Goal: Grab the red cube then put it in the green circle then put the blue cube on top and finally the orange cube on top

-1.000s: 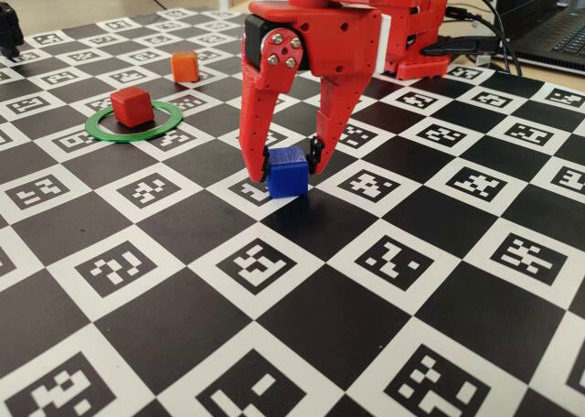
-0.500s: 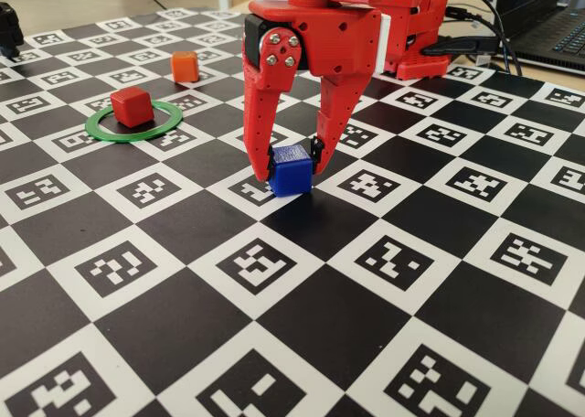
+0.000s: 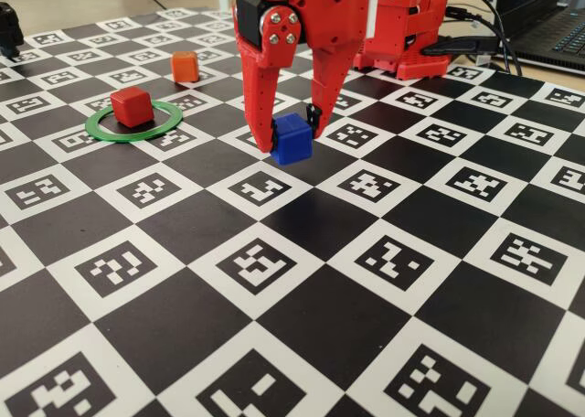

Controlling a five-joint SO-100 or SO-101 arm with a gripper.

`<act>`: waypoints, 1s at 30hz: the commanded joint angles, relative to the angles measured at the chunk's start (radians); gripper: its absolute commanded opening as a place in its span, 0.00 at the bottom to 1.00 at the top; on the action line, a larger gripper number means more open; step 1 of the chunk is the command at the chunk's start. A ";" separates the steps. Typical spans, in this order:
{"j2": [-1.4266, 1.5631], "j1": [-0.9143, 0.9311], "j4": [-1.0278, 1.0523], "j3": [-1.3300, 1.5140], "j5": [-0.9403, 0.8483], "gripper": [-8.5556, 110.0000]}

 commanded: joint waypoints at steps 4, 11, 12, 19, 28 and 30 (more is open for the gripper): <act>0.213 0.071 0.121 -0.104 -0.179 0.07; 0.265 0.207 0.224 -0.133 -0.574 0.07; 0.262 0.227 0.230 -0.140 -0.586 0.07; 0.198 0.341 0.244 -0.216 -0.672 0.07; 0.037 0.462 0.334 -0.488 -0.773 0.07; 0.020 0.472 0.336 -0.511 -0.784 0.07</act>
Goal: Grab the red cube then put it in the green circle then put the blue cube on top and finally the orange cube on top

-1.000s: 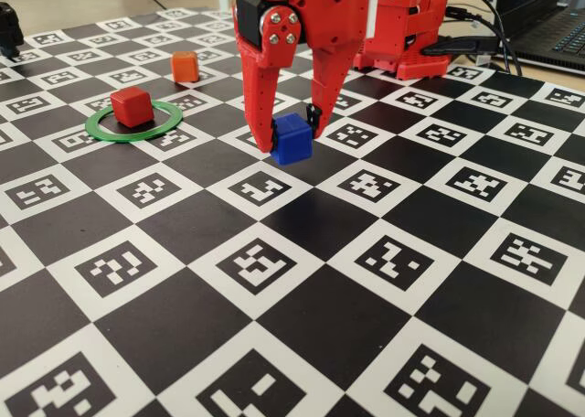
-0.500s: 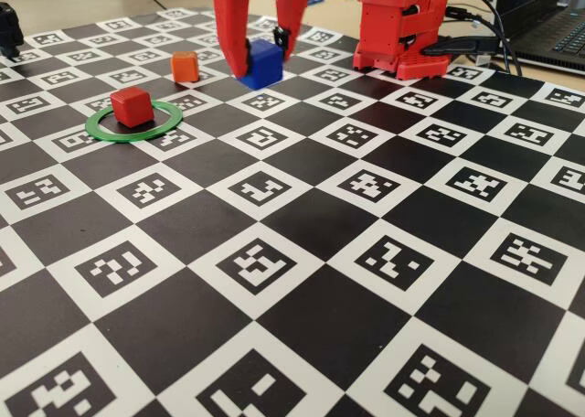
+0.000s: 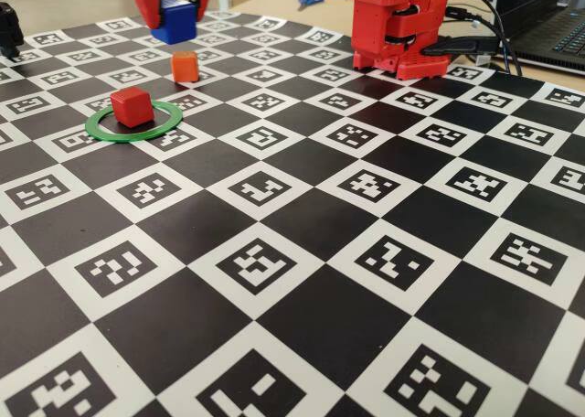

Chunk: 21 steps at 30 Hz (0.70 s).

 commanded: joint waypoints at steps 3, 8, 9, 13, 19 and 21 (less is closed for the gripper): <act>-0.005 0.032 0.072 -0.160 -0.034 0.07; -0.046 0.057 0.087 -0.213 -0.058 0.07; -0.051 0.060 0.087 -0.215 -0.063 0.07; -0.077 0.078 0.084 -0.241 -0.069 0.07; -0.103 0.091 0.072 -0.272 -0.074 0.07; -0.109 0.091 0.061 -0.265 -0.075 0.07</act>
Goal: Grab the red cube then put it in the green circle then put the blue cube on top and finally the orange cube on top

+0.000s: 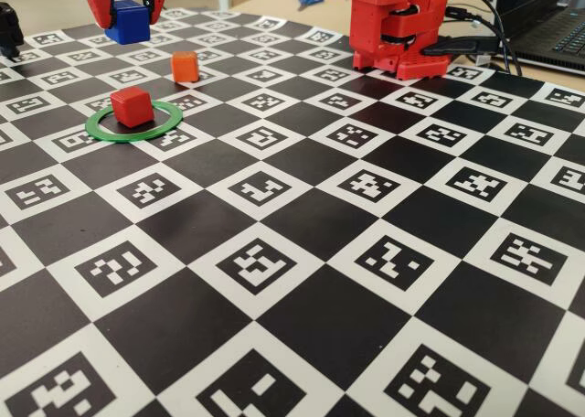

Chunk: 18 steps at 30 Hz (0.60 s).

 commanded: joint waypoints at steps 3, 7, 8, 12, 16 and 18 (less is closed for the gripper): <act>0.034 0.009 0.021 -0.041 -0.009 0.07; 0.048 0.009 -0.017 -0.002 -0.009 0.07; 0.049 0.009 -0.023 0.005 -0.011 0.07; 0.055 0.012 -0.057 0.048 -0.020 0.07; 0.057 0.021 -0.092 0.094 -0.021 0.07; 0.060 0.025 -0.110 0.117 -0.025 0.07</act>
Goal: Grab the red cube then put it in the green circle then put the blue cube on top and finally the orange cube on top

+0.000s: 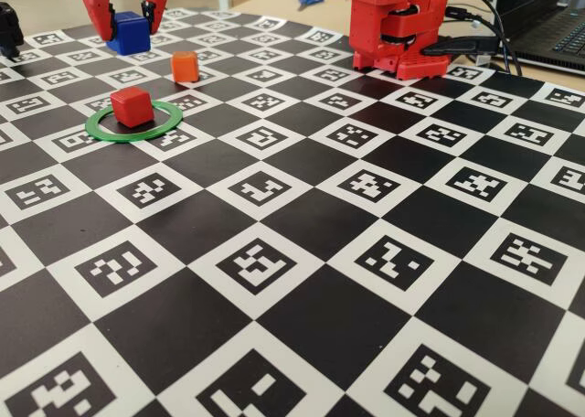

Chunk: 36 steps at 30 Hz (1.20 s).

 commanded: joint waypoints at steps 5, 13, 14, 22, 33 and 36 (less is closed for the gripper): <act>0.063 0.029 -0.072 0.044 -0.017 0.08; 0.060 0.041 -0.130 0.100 -0.025 0.08; 0.060 0.044 -0.140 0.107 -0.023 0.08; 0.058 0.044 -0.187 0.140 -0.025 0.08; 0.054 0.044 -0.210 0.173 -0.028 0.08; 0.051 0.043 -0.221 0.183 -0.026 0.08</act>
